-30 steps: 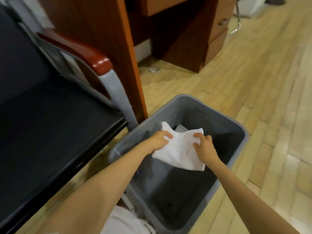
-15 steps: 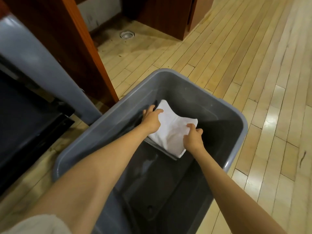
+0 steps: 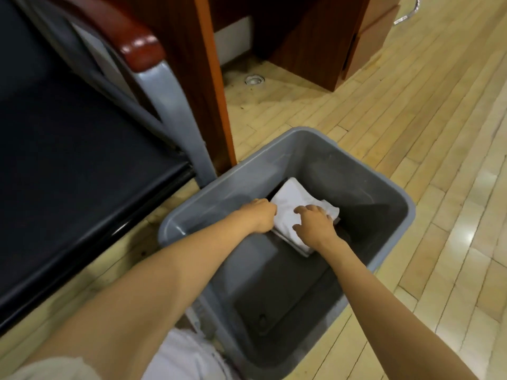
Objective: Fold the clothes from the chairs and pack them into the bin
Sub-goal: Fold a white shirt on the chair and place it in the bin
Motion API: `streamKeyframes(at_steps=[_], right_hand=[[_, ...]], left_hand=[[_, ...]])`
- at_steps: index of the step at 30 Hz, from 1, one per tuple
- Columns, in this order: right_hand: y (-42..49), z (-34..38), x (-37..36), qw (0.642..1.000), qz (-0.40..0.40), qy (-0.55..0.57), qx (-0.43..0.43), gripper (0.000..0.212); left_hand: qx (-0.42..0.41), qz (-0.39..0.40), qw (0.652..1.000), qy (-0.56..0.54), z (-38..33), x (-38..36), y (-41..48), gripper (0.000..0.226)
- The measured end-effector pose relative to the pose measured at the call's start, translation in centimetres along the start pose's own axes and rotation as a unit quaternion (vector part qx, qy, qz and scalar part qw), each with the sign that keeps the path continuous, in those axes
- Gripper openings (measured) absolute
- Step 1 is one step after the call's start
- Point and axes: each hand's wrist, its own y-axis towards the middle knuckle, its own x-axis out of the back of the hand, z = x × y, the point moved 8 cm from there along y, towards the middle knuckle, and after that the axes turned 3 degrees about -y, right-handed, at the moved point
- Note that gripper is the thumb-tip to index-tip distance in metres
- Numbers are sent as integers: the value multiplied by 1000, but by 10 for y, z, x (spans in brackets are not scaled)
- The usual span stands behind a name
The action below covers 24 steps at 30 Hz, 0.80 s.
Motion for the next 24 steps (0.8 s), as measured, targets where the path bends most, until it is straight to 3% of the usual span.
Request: streamKeyframes(at_steps=[5,9,18,24], right_hand=[[-51,113,73,968,-123,-44,215,39],[-118,219,123,890,-254,-25,379,31],[-245,458,97,760,-217,-42,611,31],[-289,585,31,710,-136,-73,687,36]], left_hand=[[43,-77,995,53,51,52,-101,36],[121,-210,967,73,119,90,-215,37],[337,-407,849,-5,290,85,-462,37],[450,-490,730,-156,405,28,-580,38]])
